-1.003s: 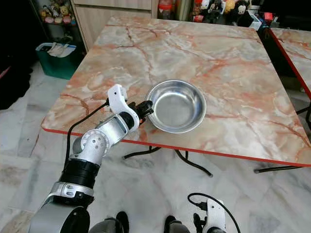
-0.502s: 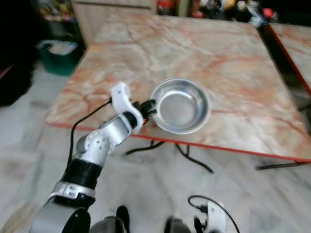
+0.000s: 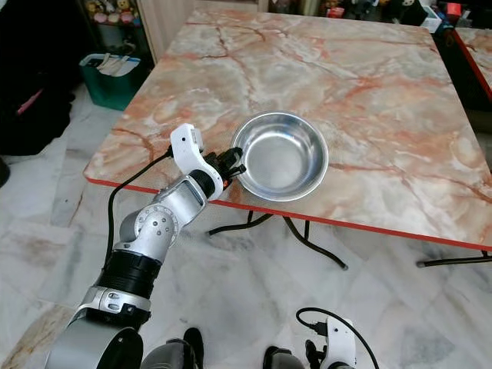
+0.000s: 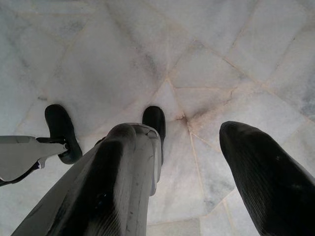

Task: Setting the table

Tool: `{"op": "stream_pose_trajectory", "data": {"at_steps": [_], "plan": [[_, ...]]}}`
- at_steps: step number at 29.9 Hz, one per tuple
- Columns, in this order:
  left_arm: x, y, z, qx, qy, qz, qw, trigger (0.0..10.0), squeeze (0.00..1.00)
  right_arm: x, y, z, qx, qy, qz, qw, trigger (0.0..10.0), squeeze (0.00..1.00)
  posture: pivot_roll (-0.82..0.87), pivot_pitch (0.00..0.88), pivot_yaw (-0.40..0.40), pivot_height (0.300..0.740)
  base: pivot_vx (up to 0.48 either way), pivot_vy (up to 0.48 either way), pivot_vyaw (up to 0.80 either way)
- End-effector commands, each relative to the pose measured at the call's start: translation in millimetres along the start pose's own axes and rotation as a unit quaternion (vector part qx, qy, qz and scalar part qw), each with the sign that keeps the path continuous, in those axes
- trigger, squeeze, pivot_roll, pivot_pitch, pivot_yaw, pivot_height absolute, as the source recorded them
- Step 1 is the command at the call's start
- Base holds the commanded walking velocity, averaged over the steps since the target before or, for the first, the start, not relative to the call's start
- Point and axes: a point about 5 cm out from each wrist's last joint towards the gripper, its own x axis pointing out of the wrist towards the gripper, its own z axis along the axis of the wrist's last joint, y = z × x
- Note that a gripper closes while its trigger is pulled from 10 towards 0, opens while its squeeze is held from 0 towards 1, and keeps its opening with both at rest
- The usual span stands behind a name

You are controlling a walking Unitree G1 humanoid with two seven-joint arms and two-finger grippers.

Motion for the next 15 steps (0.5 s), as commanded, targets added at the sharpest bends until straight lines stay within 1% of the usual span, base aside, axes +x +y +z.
{"op": "stream_pose_trajectory", "data": {"at_steps": [1,4,8,15], "plan": [[5.6,-41.0,6.1,-0.033,-0.03,-0.064,0.997,10.0,0.0,-1.5,-2.9,-6.1,0.005,0.01,-0.006,1.0,10.0,0.0,-0.01,0.189,-0.031,0.74,0.0,0.0,0.0],[5.5,-40.9,5.3,-0.029,-0.027,-0.064,0.997,10.0,0.0,-1.4,-3.0,-5.7,0.005,0.009,-0.007,1.0,10.0,0.0,-0.01,0.195,-0.031,0.74,0.0,0.0,0.0],[5.5,-40.2,-4.6,-0.021,-0.007,-0.062,0.998,10.0,0.0,-1.3,-3.1,-5.3,0.004,0.009,-0.008,1.0,10.0,0.0,-0.01,0.2,-0.031,0.74,0.0,0.0,0.0],[5.6,-38.3,-10.3,-0.022,-0.001,-0.057,0.998,10.0,0.0,-1.2,-3.1,-5.2,0.005,0.011,-0.011,1.0,10.0,0.0,-0.01,0.204,-0.031,0.74,0.0,0.0,0.0]]}}
